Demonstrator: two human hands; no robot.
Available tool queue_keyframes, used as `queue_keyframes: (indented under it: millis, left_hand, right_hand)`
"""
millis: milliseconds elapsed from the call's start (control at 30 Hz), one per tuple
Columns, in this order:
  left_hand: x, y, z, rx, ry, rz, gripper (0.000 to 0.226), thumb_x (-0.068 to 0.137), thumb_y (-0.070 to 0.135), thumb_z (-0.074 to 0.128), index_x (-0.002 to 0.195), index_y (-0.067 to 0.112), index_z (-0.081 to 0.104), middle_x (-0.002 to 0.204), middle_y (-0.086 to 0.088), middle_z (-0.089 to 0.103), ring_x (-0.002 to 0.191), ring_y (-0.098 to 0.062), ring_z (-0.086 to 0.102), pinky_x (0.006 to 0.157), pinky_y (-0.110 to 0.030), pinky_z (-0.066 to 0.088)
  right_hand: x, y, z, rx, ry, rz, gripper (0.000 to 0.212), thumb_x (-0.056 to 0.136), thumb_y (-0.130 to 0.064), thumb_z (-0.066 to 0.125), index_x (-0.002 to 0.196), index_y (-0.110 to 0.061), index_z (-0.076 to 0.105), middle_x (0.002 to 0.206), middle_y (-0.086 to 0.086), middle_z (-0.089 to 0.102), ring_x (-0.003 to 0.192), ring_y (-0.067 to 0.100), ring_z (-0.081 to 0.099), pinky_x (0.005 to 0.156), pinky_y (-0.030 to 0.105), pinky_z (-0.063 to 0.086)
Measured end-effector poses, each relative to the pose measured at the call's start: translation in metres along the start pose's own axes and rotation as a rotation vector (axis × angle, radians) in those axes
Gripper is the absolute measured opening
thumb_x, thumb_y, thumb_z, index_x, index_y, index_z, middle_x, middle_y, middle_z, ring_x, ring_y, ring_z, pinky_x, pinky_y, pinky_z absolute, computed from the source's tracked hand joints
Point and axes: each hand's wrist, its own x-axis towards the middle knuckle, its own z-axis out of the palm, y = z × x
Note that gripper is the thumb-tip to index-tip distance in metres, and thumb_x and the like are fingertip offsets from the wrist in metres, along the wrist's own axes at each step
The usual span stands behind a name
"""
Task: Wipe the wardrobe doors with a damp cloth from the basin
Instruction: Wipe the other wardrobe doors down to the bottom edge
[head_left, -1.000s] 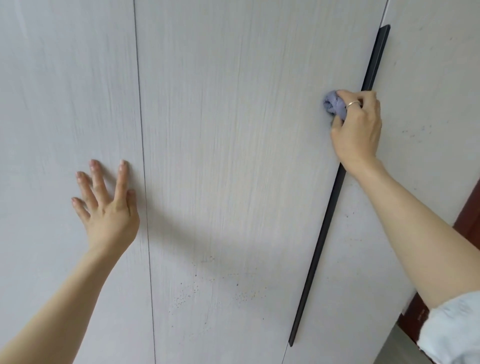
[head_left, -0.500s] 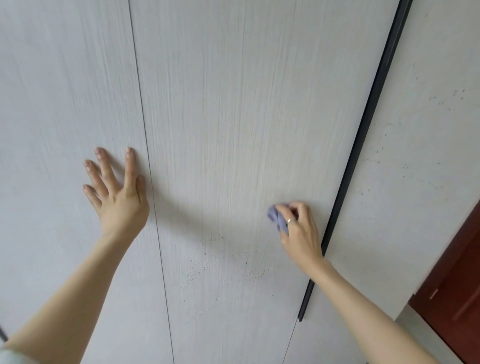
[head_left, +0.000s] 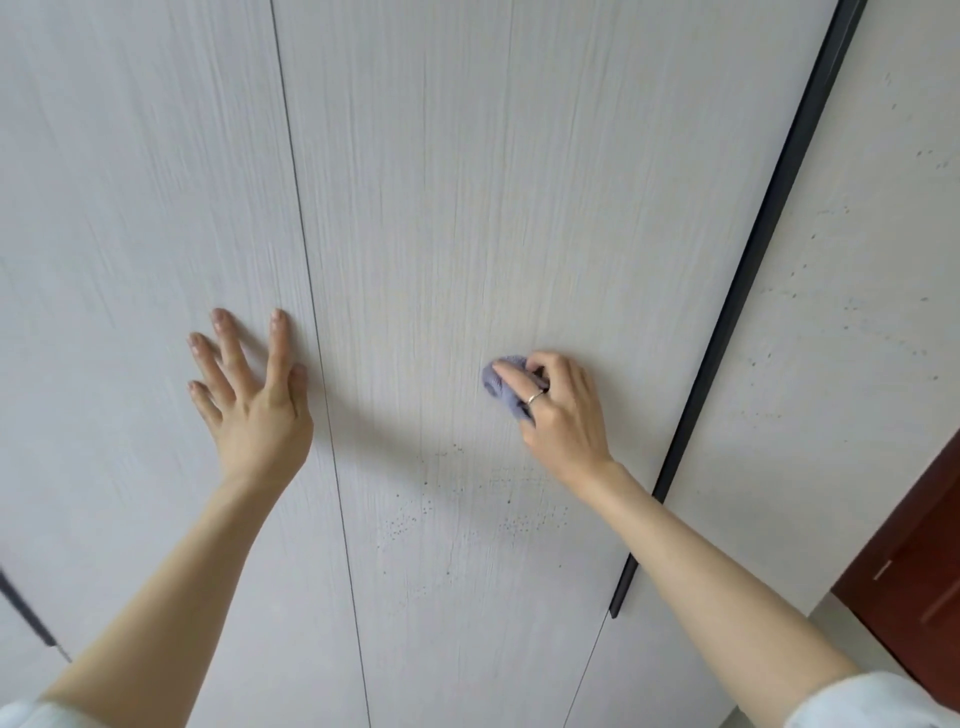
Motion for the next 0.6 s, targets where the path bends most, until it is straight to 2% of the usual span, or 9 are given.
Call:
queue_keyframes:
  millis: [67, 167, 233, 333, 400, 467, 533, 600]
  left_hand:
    - [0.000, -0.001, 0.001, -0.003, -0.004, -0.001, 0.053, 0.102, 0.027, 0.028, 0.148, 0.041, 0.005, 0.157, -0.009, -0.016, 0.142, -0.035, -0.017, 0.111, -0.060, -0.001]
    - [0.001, 0.000, 0.001, -0.014, -0.006, -0.002, 0.053, 0.102, 0.028, 0.027, 0.147, 0.043, 0.003, 0.157, -0.007, -0.018, 0.142, -0.034, -0.018, 0.111, -0.059, -0.002]
    - [0.000, 0.000, 0.001, -0.020, -0.007, -0.004, 0.053, 0.102, 0.028, 0.027, 0.147, 0.043, 0.003, 0.157, -0.007, -0.018, 0.142, -0.034, -0.019, 0.111, -0.059, -0.003]
    - [-0.001, 0.002, 0.000, -0.022, -0.010, 0.001, 0.054, 0.102, 0.027, 0.027, 0.147, 0.044, 0.001, 0.157, -0.007, -0.019, 0.142, -0.034, -0.020, 0.111, -0.059, -0.002]
    - [0.000, 0.003, -0.001, -0.019, -0.008, 0.008, 0.054, 0.103, 0.027, 0.027, 0.148, 0.043, 0.001, 0.157, -0.007, -0.018, 0.142, -0.034, -0.019, 0.111, -0.059, -0.002]
    - [-0.001, 0.003, -0.002, -0.016, -0.006, 0.020, 0.054, 0.102, 0.027, 0.028, 0.148, 0.042, 0.003, 0.157, -0.007, -0.017, 0.142, -0.035, -0.018, 0.111, -0.060, -0.001]
    - [-0.002, 0.000, -0.002, -0.004, -0.003, 0.027, 0.054, 0.102, 0.025, 0.030, 0.149, 0.040, 0.006, 0.157, -0.008, -0.016, 0.142, -0.035, -0.017, 0.111, -0.060, 0.000]
    - [-0.004, -0.002, -0.001, 0.009, 0.003, 0.037, 0.055, 0.102, 0.024, 0.032, 0.149, 0.038, 0.008, 0.157, -0.009, -0.014, 0.142, -0.037, -0.015, 0.111, -0.061, 0.002]
  right_hand:
    - [0.028, 0.008, -0.009, 0.007, 0.119, 0.101, 0.031, 0.075, -0.001, 0.062, 0.103, -0.008, 0.071, 0.086, 0.019, 0.058, 0.073, 0.034, 0.058, 0.063, 0.045, 0.050]
    - [0.082, 0.018, -0.019, 0.101, 0.371, 0.359, 0.046, 0.067, 0.004, 0.069, 0.111, -0.005, 0.066, 0.096, 0.020, 0.053, 0.083, 0.033, 0.055, 0.074, 0.041, 0.049]
    - [0.096, 0.014, -0.017, 0.123, 0.414, 0.400, 0.047, 0.068, 0.005, 0.068, 0.114, -0.004, 0.064, 0.098, 0.019, 0.052, 0.087, 0.032, 0.054, 0.078, 0.036, 0.046]
    - [0.068, -0.008, 0.003, 0.047, 0.274, 0.187, 0.032, 0.076, -0.004, 0.065, 0.108, -0.008, 0.069, 0.089, 0.017, 0.056, 0.076, 0.031, 0.055, 0.066, 0.036, 0.047]
    - [0.027, -0.022, 0.019, -0.024, 0.081, -0.094, 0.024, 0.076, -0.008, 0.067, 0.100, -0.010, 0.072, 0.083, 0.014, 0.060, 0.068, 0.028, 0.057, 0.058, 0.033, 0.047]
    - [-0.007, -0.026, 0.028, -0.112, -0.115, -0.303, 0.026, 0.072, -0.010, 0.072, 0.098, -0.013, 0.072, 0.085, 0.011, 0.064, 0.067, 0.026, 0.059, 0.058, 0.029, 0.046]
    - [-0.016, -0.026, 0.029, -0.155, -0.180, -0.363, 0.025, 0.073, -0.011, 0.069, 0.097, -0.015, 0.072, 0.086, 0.008, 0.065, 0.067, 0.024, 0.060, 0.059, 0.027, 0.045]
    - [0.001, -0.027, 0.028, -0.142, -0.110, -0.313, 0.025, 0.077, -0.009, 0.060, 0.098, -0.014, 0.072, 0.082, 0.009, 0.063, 0.067, 0.025, 0.058, 0.060, 0.029, 0.042]
